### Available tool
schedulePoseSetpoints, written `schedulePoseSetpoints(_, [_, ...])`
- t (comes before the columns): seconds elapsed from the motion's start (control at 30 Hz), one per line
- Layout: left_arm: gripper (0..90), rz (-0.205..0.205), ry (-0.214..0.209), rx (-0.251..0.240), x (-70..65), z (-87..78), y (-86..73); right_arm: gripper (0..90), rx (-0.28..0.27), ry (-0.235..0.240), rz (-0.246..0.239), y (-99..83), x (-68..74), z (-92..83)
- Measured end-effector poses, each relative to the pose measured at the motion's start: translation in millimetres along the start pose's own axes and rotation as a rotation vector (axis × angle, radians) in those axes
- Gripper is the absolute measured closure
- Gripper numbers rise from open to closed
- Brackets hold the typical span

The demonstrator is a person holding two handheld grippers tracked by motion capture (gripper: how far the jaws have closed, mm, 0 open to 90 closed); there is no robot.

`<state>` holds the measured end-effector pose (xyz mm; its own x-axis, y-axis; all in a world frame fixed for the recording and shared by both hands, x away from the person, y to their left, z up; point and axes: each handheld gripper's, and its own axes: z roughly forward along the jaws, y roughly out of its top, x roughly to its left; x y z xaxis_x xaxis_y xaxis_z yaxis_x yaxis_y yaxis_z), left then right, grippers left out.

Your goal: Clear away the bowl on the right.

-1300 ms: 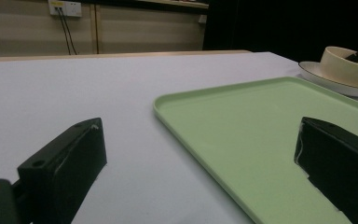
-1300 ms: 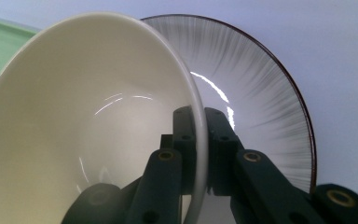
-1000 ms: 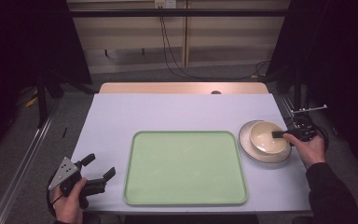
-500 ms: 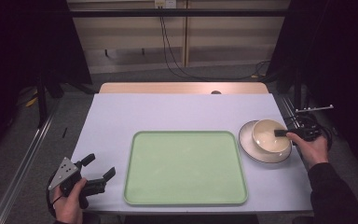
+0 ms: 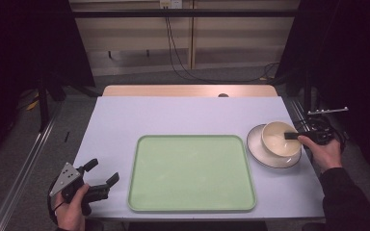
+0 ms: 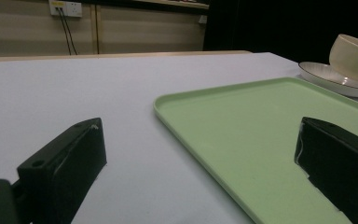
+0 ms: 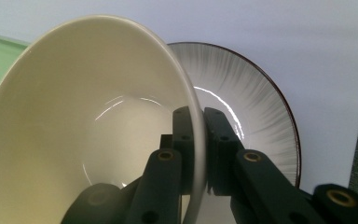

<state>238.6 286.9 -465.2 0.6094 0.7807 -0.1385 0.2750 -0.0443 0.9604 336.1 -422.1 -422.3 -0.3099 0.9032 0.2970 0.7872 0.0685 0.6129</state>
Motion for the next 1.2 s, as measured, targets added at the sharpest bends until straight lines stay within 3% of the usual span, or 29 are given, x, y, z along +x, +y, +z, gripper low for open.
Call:
schedulePoseSetpoints(0.8, [1.9,0.001,0.0,0.0,-0.1,-0.1,0.1,84.6,-0.095,0.049,0.007,5.4,3.2,-26.5])
schedulePoseSetpoints(1.2, [2.0,-0.005,0.003,-0.004,-0.3,0.0,-0.1,84.5,-0.129,0.074,-0.017,8.1,7.4,-31.7])
